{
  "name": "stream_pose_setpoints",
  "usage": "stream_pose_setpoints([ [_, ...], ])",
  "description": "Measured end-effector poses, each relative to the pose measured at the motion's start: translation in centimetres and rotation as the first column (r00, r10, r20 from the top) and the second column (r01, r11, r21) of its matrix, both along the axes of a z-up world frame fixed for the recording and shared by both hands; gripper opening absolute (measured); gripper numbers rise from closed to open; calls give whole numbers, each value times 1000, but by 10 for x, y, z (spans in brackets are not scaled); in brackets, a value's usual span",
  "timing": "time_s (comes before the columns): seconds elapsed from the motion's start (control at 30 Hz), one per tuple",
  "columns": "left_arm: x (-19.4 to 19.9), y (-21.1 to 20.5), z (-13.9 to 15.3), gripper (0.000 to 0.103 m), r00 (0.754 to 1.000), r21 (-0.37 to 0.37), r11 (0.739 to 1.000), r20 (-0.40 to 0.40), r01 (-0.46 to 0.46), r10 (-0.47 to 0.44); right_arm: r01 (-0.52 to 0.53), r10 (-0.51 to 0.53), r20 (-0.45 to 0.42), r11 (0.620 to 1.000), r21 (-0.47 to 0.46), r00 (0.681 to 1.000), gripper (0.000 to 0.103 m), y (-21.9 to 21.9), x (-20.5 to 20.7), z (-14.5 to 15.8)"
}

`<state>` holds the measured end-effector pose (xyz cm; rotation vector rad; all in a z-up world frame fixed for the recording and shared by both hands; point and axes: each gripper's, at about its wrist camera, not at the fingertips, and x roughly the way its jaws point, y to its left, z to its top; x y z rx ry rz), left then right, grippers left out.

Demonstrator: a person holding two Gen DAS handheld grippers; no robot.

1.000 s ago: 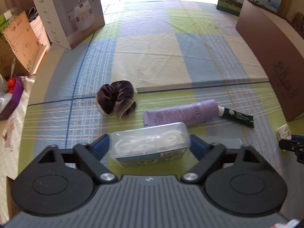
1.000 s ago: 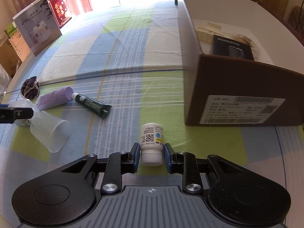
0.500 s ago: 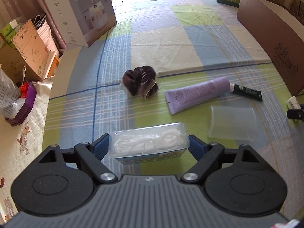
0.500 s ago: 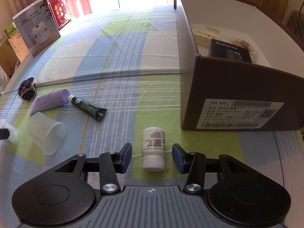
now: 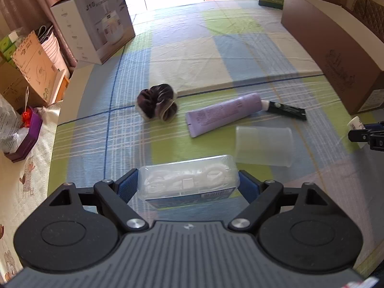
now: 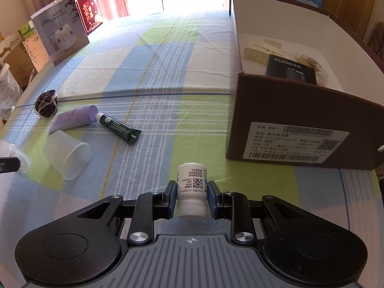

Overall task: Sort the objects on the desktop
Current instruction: 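Carry the pill bottle and cotton-pad box into the brown box, releasing the pad box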

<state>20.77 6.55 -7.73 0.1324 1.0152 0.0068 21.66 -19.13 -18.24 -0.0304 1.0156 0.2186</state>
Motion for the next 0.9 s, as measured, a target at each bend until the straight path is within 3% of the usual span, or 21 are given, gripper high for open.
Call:
stream_pose_setpoints([
  [0.47, -9, -72, 40, 85, 984, -29, 987, 86, 157, -154, 39, -40, 10, 990, 132, 999, 24, -55, -28, 40],
  [0.9, 6, -169, 81, 85, 924, -93, 933, 201, 348, -325, 96, -119, 85, 967, 234, 989, 24, -139, -34, 91],
])
